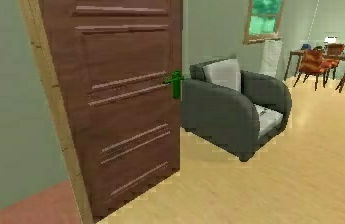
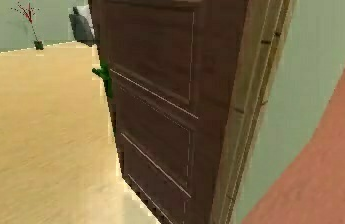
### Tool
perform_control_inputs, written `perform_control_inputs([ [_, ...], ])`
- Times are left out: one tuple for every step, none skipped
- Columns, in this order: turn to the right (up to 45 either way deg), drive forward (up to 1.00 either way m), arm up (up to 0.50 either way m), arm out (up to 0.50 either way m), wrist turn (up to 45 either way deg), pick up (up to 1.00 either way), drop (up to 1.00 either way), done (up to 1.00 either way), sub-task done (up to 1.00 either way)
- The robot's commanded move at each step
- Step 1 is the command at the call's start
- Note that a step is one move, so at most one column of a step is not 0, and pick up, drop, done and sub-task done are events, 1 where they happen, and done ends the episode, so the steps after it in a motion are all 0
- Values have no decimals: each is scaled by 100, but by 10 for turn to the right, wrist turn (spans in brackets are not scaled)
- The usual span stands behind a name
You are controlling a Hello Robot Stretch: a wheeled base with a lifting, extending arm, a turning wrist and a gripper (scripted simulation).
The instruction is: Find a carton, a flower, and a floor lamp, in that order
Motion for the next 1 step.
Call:
perform_control_inputs([
  [420,0,0,0,0,0,0,0,0],
])
